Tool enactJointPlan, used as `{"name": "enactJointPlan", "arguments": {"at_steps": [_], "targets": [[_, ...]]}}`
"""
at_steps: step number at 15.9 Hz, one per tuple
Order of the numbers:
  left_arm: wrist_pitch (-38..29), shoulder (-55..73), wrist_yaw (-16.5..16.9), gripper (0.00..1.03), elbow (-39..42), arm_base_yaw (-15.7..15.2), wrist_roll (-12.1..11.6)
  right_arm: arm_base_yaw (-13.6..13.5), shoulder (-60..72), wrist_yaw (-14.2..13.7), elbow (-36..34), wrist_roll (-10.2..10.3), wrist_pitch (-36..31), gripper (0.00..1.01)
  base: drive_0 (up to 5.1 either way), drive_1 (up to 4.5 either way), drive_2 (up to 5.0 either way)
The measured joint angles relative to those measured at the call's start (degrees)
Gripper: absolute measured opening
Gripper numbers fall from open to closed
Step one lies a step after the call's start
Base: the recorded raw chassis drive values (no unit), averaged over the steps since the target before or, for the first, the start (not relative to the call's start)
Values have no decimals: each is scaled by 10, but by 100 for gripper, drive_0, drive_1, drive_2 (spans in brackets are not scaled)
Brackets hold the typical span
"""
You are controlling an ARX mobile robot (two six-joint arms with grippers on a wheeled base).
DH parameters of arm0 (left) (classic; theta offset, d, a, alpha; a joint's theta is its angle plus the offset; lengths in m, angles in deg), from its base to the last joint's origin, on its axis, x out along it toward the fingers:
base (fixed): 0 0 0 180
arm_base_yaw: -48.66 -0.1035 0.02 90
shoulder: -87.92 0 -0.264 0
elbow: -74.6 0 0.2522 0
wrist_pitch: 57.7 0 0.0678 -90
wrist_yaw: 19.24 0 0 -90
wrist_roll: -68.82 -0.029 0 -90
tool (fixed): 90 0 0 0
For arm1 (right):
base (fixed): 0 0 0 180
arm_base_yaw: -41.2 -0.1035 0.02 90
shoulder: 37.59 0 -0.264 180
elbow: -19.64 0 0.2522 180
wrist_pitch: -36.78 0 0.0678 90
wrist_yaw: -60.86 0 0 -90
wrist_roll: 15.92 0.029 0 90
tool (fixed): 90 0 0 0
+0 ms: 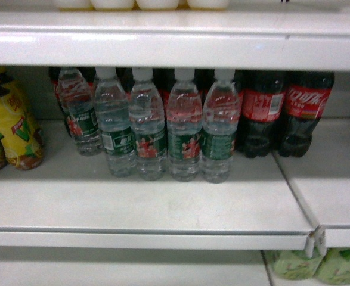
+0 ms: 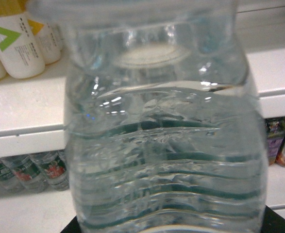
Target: Move water from second to third shelf
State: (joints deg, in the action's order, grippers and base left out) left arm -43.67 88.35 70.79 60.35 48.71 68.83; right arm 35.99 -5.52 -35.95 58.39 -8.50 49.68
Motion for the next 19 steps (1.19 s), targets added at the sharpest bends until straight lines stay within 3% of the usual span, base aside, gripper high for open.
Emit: {"name": "enactJointPlan", "arguments": {"at_steps": [19], "targets": [[-1,0,-1,98,0,0,0,0,0,0,1,0,0,43,0,0,0]]}}
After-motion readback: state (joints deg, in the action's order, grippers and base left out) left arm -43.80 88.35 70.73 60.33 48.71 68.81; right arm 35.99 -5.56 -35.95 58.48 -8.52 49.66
